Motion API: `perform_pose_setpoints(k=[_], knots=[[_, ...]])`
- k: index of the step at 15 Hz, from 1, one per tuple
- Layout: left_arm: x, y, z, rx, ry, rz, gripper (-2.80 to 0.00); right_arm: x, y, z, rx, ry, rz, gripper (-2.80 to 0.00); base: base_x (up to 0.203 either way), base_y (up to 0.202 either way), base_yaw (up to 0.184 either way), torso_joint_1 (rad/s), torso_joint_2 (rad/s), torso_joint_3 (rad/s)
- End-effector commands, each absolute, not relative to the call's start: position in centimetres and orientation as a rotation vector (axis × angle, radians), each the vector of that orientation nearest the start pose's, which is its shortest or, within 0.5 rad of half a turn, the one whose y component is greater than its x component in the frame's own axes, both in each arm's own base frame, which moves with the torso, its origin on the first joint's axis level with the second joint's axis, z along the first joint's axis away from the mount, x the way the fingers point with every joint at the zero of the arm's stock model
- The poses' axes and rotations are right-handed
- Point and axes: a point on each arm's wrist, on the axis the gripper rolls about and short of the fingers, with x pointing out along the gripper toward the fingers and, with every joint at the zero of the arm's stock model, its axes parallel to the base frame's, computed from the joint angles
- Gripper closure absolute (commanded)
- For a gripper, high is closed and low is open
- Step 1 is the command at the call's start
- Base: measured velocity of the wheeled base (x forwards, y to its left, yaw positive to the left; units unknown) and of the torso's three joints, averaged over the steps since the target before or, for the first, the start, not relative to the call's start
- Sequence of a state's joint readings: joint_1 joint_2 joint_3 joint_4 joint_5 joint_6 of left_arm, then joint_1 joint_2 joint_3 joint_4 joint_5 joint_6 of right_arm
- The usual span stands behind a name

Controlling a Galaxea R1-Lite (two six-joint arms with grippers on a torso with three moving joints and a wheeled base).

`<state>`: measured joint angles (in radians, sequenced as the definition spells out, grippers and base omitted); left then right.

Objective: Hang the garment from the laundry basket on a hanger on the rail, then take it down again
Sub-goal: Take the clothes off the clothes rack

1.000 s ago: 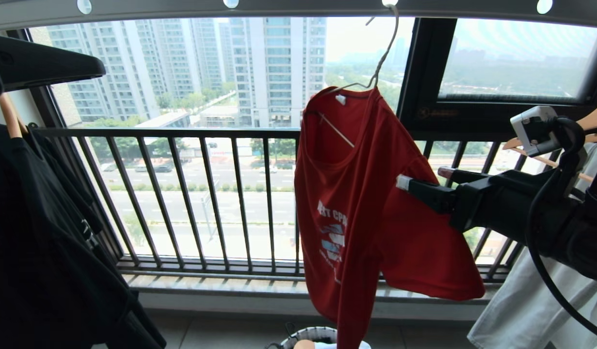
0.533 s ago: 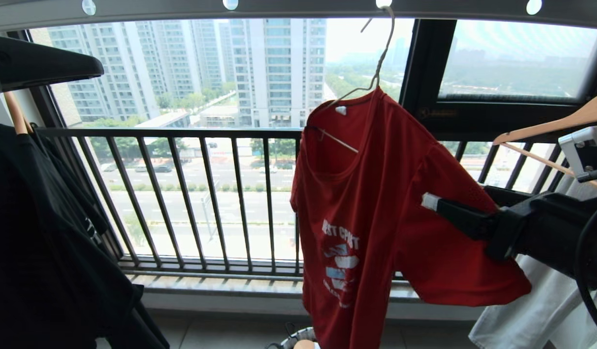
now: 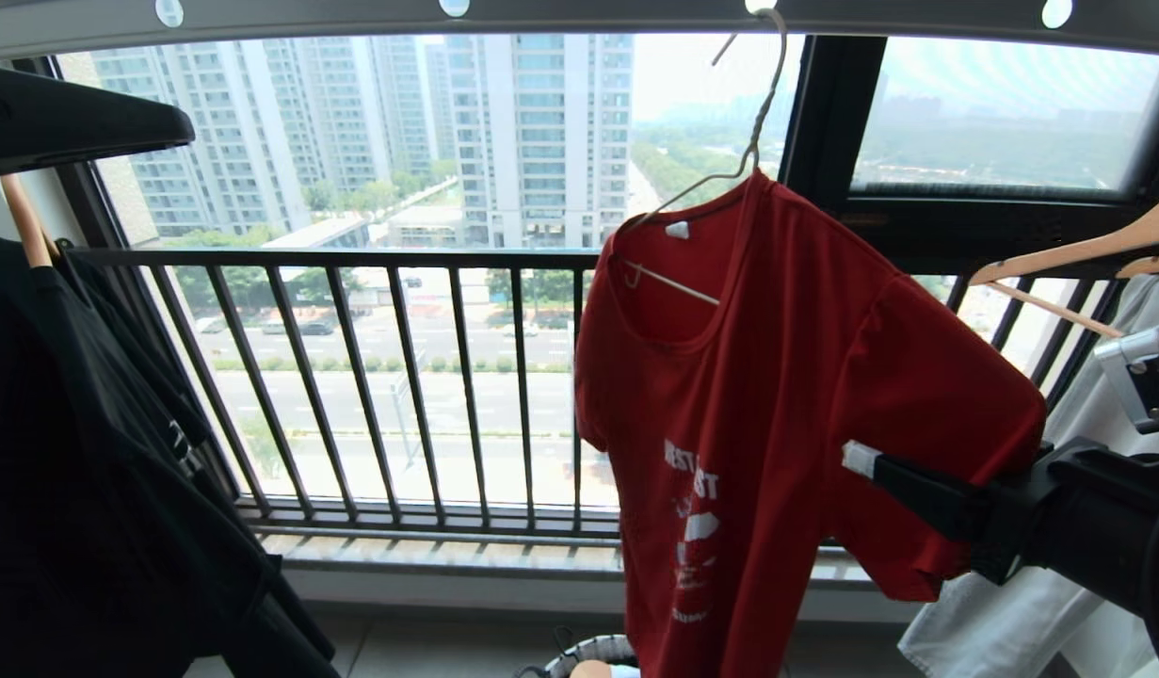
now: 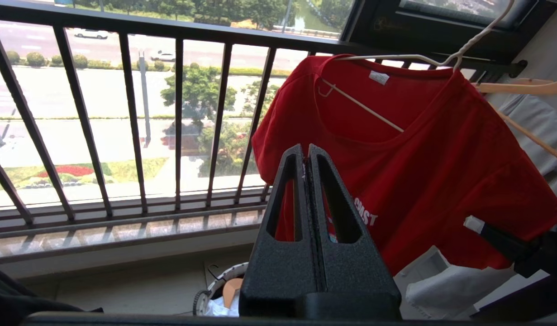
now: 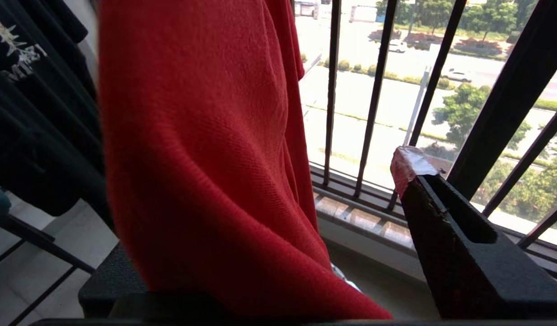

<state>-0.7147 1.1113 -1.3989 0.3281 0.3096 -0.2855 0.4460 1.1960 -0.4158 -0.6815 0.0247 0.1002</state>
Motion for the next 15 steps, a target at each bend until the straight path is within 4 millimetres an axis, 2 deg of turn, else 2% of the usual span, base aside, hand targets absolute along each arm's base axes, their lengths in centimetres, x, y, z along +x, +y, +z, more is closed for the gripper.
perform_pose_setpoints(k=[1, 10, 15], knots=[[9.0, -6.9, 38.7, -0.264, 0.091, -0.394, 0.0, 15.3, 7.4, 19.8, 0.077, 0.127, 0.465, 0.0, 0.0, 0.0, 0.0, 0.0, 0.0, 0.0], [8.9, -6.8, 38.7, -0.265, 0.089, -0.396, 0.0, 14.2, 6.9, 17.8, 0.062, 0.189, 0.461, 0.0, 0.0, 0.0, 0.0, 0.0, 0.0, 0.0], [8.9, -6.8, 38.8, -0.266, 0.088, -0.396, 0.0, 14.9, 7.2, 15.5, 0.036, 0.307, 0.453, 0.0, 0.0, 0.0, 0.0, 0.0, 0.0, 0.0]])
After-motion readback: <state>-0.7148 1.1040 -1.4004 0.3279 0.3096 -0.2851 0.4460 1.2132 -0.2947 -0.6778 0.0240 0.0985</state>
